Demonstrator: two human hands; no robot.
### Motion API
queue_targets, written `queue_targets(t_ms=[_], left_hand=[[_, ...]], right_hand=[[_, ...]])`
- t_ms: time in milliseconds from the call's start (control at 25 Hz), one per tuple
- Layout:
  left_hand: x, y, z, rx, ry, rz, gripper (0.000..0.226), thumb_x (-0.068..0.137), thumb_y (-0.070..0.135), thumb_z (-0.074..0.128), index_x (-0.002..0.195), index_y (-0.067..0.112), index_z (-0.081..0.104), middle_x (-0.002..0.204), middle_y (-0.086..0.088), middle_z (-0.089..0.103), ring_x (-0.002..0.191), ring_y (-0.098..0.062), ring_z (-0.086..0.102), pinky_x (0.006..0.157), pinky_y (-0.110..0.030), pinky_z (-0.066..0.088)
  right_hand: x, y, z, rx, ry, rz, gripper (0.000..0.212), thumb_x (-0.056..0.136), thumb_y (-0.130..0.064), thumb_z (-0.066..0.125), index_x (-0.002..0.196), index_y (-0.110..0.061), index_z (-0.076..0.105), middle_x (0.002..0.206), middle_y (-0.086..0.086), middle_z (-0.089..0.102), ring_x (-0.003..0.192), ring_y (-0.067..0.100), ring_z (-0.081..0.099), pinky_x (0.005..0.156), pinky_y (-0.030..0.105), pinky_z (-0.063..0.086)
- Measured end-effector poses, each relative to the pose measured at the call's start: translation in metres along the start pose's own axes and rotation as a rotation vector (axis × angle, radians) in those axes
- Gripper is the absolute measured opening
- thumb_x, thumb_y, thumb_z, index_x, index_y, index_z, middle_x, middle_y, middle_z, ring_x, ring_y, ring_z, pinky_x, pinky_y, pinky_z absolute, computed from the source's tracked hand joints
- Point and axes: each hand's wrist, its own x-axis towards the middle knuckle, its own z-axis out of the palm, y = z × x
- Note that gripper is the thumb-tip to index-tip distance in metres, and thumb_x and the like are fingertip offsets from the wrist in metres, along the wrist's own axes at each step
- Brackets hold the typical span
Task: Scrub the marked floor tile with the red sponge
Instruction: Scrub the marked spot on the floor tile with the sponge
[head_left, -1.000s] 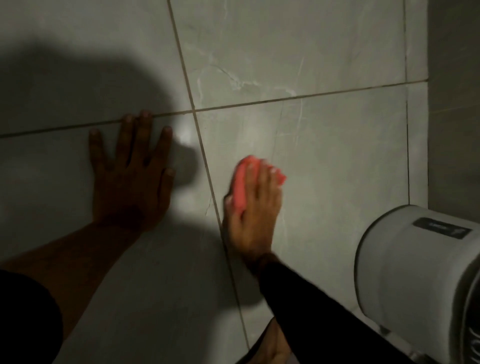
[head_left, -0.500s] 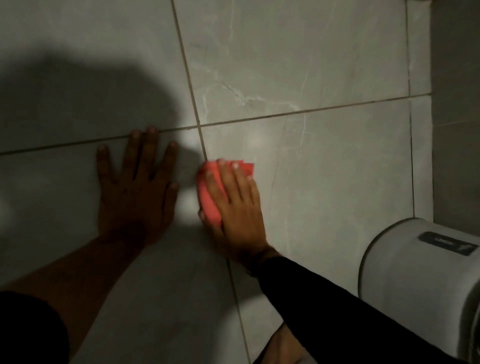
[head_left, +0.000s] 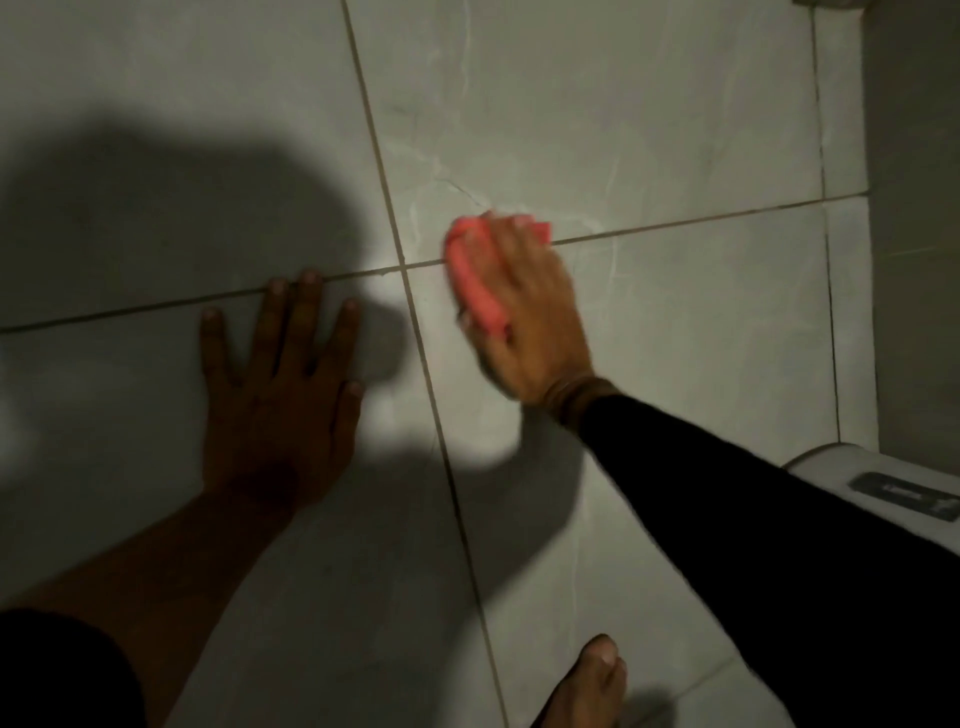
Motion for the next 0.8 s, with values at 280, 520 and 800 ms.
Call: queue_targets(t_ms=[280,520,800], left_hand=[[-0.001,0.000,0.000,0.021,-0.012,0.009,0.075,0.104,0.046,0.030,0.174,0.026,0.014,0.183,-0.014,0.009,0.169,-0.039,0.012,0.128,-0.074,0.002],[0.000,0.004,-0.008,0.000,-0.067,-0.003,0.073,0.106,0.046,0.030,0.174,0.025,0.015,0.183,-0.016,0.010,0.169,-0.041,0.012,0.127,-0.073,0.001],[-0.010,0.080,-0.130,-0.168,-0.646,-0.066,0.089,0.100,0.066,0.017,0.174,0.016,0.017,0.182,-0.015,0.014,0.170,-0.035,0.013,0.134,-0.052,0.013]], right_hand=[[-0.108,-0.047,0.022,0.036,-0.106,0.158,0.075,0.106,-0.045,0.039,0.172,-0.014,0.022,0.182,0.017,0.015,0.170,0.037,0.008,0.136,0.057,0.013],[-0.176,-0.059,0.023,0.131,0.042,0.644,0.078,0.102,-0.038,0.050,0.172,-0.017,0.021,0.182,0.015,0.016,0.170,0.037,0.006,0.138,0.053,0.008],[-0.221,-0.089,-0.073,1.595,0.378,1.531,0.054,0.109,-0.019,0.056,0.161,-0.006,0.047,0.159,0.022,0.056,0.145,0.041,0.054,0.130,0.063,0.033]])
